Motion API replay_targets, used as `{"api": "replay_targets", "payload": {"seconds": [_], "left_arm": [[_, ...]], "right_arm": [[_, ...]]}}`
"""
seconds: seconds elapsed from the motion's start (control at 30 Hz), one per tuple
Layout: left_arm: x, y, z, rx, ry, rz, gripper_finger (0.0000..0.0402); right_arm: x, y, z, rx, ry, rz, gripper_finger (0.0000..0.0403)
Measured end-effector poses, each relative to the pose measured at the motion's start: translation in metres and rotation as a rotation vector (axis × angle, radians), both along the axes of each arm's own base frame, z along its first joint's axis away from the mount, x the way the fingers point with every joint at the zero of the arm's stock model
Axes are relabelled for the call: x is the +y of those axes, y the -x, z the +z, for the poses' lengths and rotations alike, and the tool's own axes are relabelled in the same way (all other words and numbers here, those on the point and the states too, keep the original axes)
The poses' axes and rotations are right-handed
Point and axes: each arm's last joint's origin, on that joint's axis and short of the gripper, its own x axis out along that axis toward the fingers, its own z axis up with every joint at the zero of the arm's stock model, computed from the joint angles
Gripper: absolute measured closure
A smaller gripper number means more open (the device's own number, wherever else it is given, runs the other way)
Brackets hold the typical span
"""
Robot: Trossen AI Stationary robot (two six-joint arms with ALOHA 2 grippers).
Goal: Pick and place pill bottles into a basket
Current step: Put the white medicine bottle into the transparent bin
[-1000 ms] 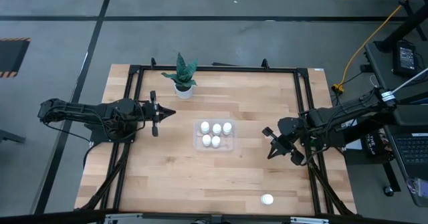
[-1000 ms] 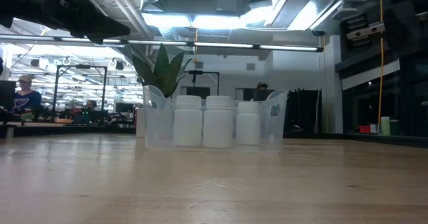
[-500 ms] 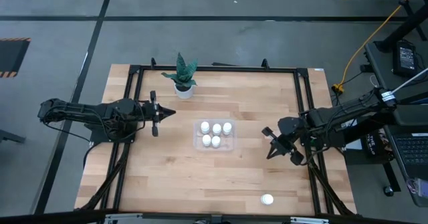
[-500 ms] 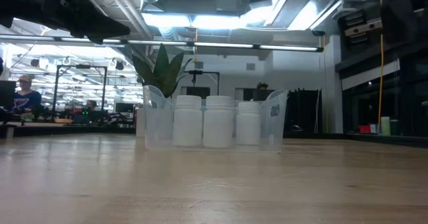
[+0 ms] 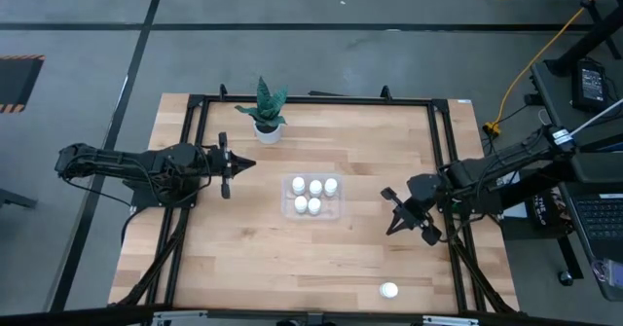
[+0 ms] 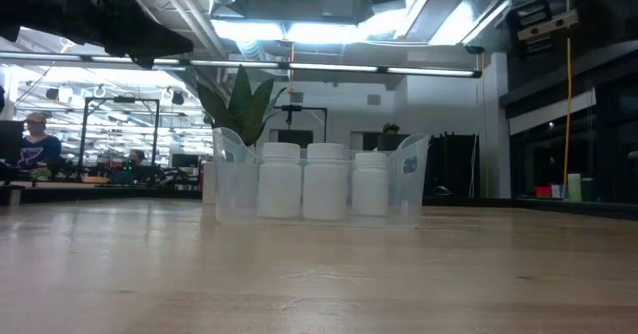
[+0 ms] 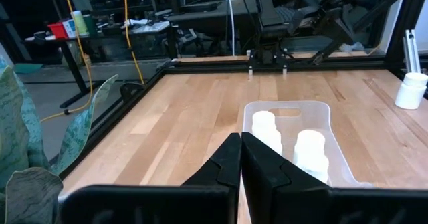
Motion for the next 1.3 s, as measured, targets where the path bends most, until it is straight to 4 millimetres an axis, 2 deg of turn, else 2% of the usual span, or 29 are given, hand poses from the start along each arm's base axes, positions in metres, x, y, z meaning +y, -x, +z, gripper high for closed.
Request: {"api": "replay_targets", "payload": {"seconds": [0.2,0.47,0.67,0.87,1.07,1.3], "left_arm": [[0.000,0.000,0.000,0.000,0.000,0.000,0.0400],[0.000,0.000,0.000,0.001,0.000,0.000,0.0394],[0.000,0.000,0.000,0.001,0.000,0.000,0.0398],[0.000,0.000,0.000,0.004,0.000,0.000,0.0394],[0.000,0.000,-0.002,0.019,0.000,0.000,0.0397],[0.000,0.001,-0.005,0.047,0.002,0.000,0.0399]], "right_arm": [[0.024,0.002,0.005,0.056,0.008,-0.017,0.0401],[0.047,0.006,0.013,0.162,-0.012,-0.166,0.0402],[0.069,0.005,0.030,0.233,-0.027,-0.278,0.0403],[0.096,0.000,0.039,0.360,0.022,-0.376,0.0403],[0.117,-0.004,0.036,0.557,-0.004,-0.562,0.0403],[0.148,-0.003,0.047,0.606,0.006,-0.602,0.0403]]}}
